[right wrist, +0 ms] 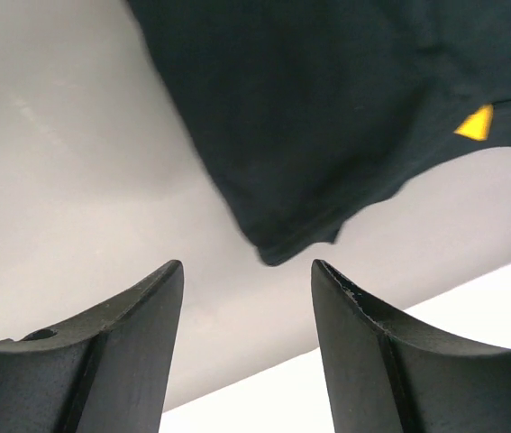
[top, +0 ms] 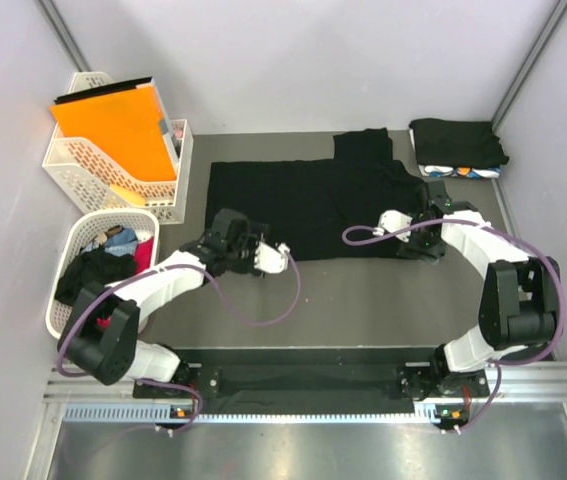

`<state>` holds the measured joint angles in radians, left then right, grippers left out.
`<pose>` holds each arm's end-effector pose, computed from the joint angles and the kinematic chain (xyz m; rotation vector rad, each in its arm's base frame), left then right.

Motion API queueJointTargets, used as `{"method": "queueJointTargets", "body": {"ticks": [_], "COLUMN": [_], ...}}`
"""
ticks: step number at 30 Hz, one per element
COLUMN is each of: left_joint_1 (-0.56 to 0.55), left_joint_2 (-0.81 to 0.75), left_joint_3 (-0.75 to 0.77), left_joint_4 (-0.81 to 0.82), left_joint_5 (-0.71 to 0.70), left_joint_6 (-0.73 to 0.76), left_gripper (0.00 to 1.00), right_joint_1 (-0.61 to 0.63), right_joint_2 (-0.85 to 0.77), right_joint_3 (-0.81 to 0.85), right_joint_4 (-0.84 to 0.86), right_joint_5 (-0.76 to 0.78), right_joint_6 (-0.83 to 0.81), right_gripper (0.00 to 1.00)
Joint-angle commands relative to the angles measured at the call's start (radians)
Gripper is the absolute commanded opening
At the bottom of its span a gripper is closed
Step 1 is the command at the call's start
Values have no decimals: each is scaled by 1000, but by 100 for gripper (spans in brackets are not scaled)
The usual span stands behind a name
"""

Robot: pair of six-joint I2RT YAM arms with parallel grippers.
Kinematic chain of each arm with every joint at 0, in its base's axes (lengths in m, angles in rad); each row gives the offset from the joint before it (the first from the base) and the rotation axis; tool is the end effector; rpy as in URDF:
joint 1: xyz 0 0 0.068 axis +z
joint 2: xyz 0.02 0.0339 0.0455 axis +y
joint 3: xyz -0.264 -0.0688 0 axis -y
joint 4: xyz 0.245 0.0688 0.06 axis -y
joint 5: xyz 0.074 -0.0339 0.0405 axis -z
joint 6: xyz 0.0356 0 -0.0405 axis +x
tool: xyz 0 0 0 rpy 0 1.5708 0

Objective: Fold and stack the t-shirts
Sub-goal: Fold the flattened tshirt in 1/3 of the way

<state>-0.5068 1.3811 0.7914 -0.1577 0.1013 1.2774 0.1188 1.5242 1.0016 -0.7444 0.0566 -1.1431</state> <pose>0.2496 -0.1427 0.2120 1.8450 1.4218 0.2728 0.2810 0.0315 0.2024 -1.6950 2.3413 -0.2882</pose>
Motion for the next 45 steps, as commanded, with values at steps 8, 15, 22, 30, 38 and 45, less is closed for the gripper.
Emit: {"method": "queueJointTargets", "body": {"ticks": [8, 15, 22, 30, 38, 45], "left_joint_1": [19, 88, 162, 192, 232, 232], "left_joint_2": [-53, 36, 133, 154, 159, 188], "left_joint_3": [-78, -119, -90, -67, -18, 18], "left_joint_4": [-190, -91, -45, -68, -135, -154], "left_joint_5": [26, 6, 8, 24, 47, 61], "left_joint_6": [129, 87, 8, 25, 42, 48], "left_gripper": [83, 82, 83, 82, 82, 81], "right_joint_1": [-1, -1, -2, 1, 18, 64], "right_joint_2": [22, 34, 33, 62, 44, 85], "right_joint_3": [46, 65, 86, 52, 31, -67], "right_joint_4": [85, 82, 76, 85, 30, 177], "right_joint_5": [42, 38, 43, 19, -49, -15], "right_joint_6": [-73, -60, -55, -38, -43, -11], "right_gripper": [59, 59, 59, 59, 66, 70]}}
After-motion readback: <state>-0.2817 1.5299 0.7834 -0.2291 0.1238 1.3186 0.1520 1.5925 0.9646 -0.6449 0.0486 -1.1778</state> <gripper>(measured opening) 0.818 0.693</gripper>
